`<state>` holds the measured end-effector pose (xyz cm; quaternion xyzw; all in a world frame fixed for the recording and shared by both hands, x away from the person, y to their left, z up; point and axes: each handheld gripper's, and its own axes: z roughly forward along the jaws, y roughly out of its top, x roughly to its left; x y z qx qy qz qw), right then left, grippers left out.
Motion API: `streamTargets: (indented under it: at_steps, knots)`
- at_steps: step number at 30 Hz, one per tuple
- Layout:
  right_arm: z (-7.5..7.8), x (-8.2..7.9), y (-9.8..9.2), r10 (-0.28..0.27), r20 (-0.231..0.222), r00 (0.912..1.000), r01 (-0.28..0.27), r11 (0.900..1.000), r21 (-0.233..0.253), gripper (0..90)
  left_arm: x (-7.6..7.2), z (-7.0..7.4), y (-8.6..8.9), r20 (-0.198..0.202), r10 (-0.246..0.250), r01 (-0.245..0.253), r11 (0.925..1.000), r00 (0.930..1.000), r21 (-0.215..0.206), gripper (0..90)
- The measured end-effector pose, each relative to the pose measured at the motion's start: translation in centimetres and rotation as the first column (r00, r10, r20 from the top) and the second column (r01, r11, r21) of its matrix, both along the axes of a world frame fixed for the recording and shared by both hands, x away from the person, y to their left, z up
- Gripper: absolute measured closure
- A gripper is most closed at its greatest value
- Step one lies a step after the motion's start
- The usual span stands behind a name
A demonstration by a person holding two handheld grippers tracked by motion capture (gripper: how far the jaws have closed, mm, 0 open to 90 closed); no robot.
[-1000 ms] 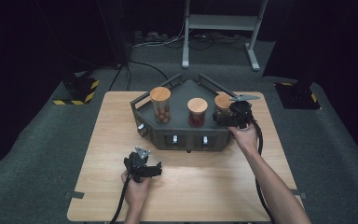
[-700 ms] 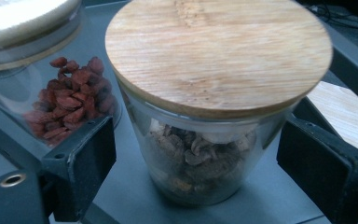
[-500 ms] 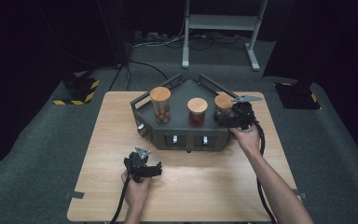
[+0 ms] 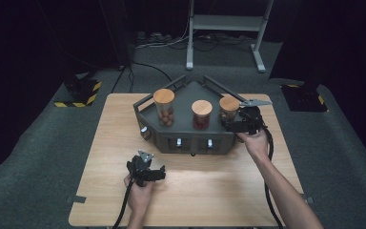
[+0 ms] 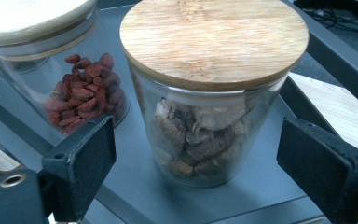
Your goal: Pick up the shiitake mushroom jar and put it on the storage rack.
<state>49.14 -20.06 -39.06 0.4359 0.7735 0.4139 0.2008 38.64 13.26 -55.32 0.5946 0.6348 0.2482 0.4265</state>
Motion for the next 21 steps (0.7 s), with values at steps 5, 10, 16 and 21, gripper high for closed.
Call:
streamTargets:
  at_steps: [5, 10, 16, 21]
  knots:
    - [0.1, -0.2, -0.3, -0.001, 0.004, 1.0, 0.001, 1.0, 0.002, 11.3, 0.0, 0.0, 0.0, 0.0, 0.0, 0.0, 1.0, 1.0, 0.0, 2.6]
    - [0.1, -0.4, -0.6, 0.0, 0.004, 1.0, 0.0, 1.0, 0.007, 11.3, 0.0, 0.0, 0.0, 0.0, 0.0, 0.0, 1.0, 1.0, -0.001, 2.7]
    - [0.1, -0.7, -0.9, 0.001, 0.004, 1.0, -0.001, 1.0, 0.015, 11.2, 0.0, 0.0, 0.0, 0.0, 0.0, 0.0, 1.0, 1.0, 0.0, 2.7]
    - [0.2, -0.9, -1.1, 0.002, 0.004, 1.0, -0.002, 1.0, 0.022, 11.3, 0.0, 0.0, 0.0, 0.0, 0.0, 0.0, 1.0, 1.0, 0.0, 2.6]
